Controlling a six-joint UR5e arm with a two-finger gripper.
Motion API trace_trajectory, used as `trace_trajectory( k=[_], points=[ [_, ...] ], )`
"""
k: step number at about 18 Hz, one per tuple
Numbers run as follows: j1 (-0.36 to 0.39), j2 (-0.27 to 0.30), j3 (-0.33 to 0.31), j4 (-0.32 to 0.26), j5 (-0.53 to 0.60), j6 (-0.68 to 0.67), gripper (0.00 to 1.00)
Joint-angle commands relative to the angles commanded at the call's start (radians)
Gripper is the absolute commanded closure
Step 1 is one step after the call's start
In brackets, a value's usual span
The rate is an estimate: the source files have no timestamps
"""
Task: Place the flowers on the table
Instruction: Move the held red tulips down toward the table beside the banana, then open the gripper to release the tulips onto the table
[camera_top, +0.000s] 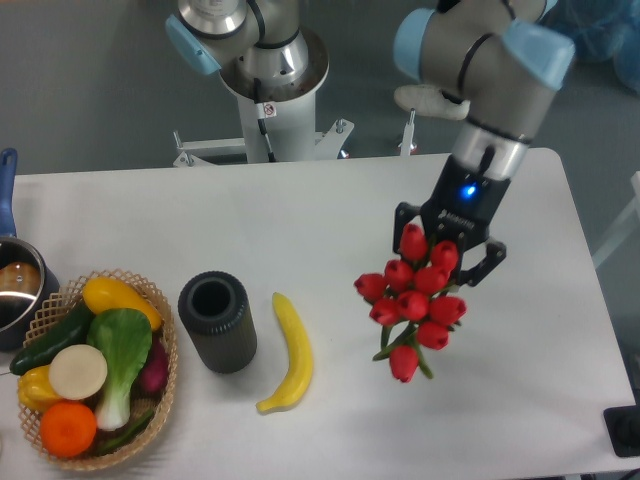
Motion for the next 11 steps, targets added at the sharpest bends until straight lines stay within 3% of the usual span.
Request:
trace_trajectory(
  k=[4, 8, 10, 11],
  points=[
    [-0.002, -0.009, 0.002, -0.006, 0.043, 0.006, 0.54],
    [-0.020, -0.023, -0.011, -0.005, 0.077, 0.017, 0.54],
    [-0.020, -0.026, -0.009, -0.002, 0.075, 0.021, 0.45],
    [-0.020, -0.032, -0.009, 0.002, 0.072, 0.023, 0.34]
  ],
)
